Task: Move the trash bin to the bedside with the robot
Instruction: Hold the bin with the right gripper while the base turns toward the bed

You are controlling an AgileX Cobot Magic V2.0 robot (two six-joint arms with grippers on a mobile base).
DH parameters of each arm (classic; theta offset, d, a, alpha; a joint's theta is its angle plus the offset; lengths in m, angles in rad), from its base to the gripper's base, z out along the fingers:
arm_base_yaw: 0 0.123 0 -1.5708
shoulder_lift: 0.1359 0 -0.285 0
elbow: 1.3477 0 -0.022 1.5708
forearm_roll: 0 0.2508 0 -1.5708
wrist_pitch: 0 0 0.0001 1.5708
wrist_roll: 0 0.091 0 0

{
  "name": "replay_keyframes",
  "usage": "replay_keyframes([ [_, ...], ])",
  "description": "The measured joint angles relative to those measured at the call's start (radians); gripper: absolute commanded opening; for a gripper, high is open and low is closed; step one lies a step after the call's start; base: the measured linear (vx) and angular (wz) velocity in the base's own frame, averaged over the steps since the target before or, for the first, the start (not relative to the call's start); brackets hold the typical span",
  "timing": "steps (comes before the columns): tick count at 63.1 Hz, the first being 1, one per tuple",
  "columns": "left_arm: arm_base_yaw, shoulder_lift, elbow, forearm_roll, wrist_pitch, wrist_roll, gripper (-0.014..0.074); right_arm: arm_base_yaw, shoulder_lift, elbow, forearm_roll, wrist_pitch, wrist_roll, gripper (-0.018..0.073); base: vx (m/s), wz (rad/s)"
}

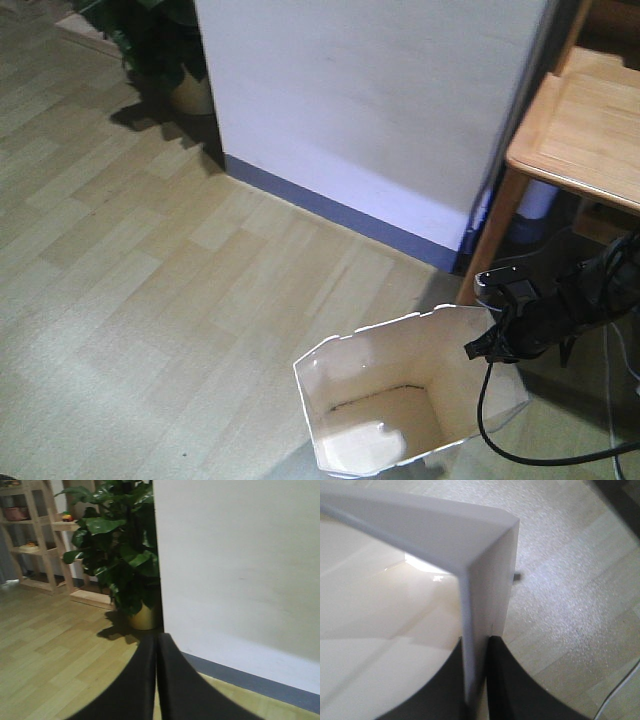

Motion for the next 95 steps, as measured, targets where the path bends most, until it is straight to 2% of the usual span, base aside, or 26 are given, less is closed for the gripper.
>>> replay_keyframes([
  [34,0.000,0.000,0.000,0.000,0.000,0.000,-0.0006,-0.001,0.000,0.000,-0.001,-0.028,0.000,-0.0006,0.07,0.35],
  [95,0.000,0.000,0.000,0.000,0.000,0.000,-0.0006,-0.001,0.000,0.000,0.000,-0.016,0.000,-0.0006,0.13,0.49],
])
